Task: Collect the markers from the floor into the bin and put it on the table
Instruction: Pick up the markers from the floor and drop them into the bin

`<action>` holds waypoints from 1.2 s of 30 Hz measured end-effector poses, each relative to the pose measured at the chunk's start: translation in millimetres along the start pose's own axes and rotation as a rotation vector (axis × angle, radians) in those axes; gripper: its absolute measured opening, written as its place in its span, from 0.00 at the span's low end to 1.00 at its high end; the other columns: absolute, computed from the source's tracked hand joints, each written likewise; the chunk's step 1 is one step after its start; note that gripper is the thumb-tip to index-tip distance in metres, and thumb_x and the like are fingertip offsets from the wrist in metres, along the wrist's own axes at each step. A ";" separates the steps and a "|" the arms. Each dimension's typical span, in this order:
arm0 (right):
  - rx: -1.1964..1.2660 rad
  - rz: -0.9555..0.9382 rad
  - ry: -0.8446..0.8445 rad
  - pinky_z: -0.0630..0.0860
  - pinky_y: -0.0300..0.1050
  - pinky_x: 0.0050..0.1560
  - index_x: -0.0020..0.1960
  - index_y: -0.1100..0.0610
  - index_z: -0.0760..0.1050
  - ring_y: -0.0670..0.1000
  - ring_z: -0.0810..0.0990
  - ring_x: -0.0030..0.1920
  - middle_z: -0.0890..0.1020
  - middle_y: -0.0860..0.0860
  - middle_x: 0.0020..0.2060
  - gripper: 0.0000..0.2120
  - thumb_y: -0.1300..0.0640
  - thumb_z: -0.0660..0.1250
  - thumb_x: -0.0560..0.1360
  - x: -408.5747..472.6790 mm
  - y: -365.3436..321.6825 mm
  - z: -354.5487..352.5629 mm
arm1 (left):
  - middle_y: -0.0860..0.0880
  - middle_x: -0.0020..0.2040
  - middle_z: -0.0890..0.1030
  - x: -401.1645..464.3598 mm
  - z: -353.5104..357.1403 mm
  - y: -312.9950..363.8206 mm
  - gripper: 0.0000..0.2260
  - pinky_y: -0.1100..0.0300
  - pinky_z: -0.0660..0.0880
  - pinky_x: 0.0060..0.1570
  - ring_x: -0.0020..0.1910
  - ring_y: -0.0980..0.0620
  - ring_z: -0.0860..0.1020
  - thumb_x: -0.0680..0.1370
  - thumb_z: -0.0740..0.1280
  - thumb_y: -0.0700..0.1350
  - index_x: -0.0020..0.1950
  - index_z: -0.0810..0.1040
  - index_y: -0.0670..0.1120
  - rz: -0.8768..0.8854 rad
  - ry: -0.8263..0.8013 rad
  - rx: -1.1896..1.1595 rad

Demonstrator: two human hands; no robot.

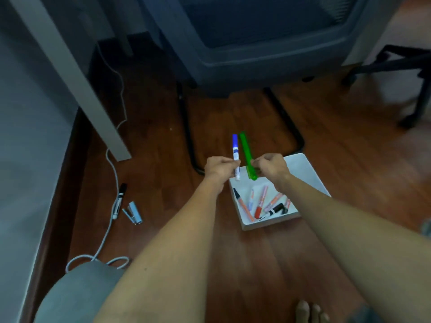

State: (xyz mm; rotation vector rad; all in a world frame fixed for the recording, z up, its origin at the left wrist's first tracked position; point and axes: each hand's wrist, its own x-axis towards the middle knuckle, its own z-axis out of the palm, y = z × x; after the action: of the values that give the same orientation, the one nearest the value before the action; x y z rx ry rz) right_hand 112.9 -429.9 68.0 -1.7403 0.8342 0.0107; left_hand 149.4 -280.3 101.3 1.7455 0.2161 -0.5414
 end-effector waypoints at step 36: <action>-0.363 -0.288 -0.296 0.73 0.40 0.50 0.46 0.62 0.85 0.51 0.81 0.51 0.85 0.56 0.45 0.17 0.48 0.69 0.78 -69.5 -38.9 154.1 | 0.42 0.49 0.85 -2.3 -201.2 -89.2 0.11 0.52 0.78 0.61 0.51 0.46 0.83 0.74 0.72 0.45 0.33 0.75 0.47 -0.127 0.595 0.113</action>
State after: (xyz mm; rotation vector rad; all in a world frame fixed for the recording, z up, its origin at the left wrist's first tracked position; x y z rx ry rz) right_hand 143.0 -259.3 75.1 -2.1224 0.3746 0.2343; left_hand 157.9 -65.0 56.2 1.9776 0.7287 -0.1093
